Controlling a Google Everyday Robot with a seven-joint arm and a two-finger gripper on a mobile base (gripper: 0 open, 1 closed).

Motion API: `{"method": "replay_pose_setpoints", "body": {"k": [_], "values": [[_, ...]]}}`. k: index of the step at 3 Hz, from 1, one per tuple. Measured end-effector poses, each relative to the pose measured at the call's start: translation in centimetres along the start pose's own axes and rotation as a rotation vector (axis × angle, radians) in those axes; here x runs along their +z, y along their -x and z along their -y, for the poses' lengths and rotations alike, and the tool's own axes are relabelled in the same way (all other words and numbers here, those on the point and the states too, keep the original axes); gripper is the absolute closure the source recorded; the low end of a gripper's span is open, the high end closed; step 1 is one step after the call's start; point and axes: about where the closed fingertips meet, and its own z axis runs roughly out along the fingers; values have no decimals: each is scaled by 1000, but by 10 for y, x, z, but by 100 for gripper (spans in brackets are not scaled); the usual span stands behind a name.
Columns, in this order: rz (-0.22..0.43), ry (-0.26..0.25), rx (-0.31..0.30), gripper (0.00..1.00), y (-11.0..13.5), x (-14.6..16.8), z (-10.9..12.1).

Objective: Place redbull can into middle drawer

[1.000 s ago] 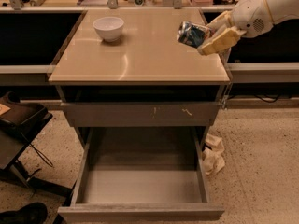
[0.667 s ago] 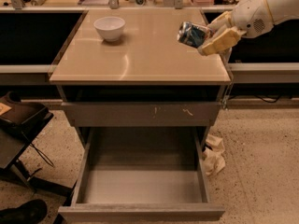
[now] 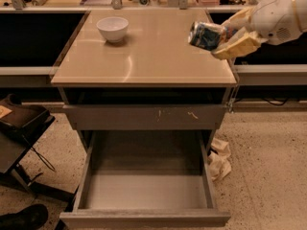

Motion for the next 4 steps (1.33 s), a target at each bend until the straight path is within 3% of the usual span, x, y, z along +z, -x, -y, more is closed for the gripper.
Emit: {"method": "replay_pose_setpoints", "body": {"k": [1, 3, 4], "values": [[-91, -159, -162, 100, 42, -37, -30], [-118, -214, -154, 100, 34, -21, -50], [-183, -234, -92, 100, -40, 12, -62]]}}
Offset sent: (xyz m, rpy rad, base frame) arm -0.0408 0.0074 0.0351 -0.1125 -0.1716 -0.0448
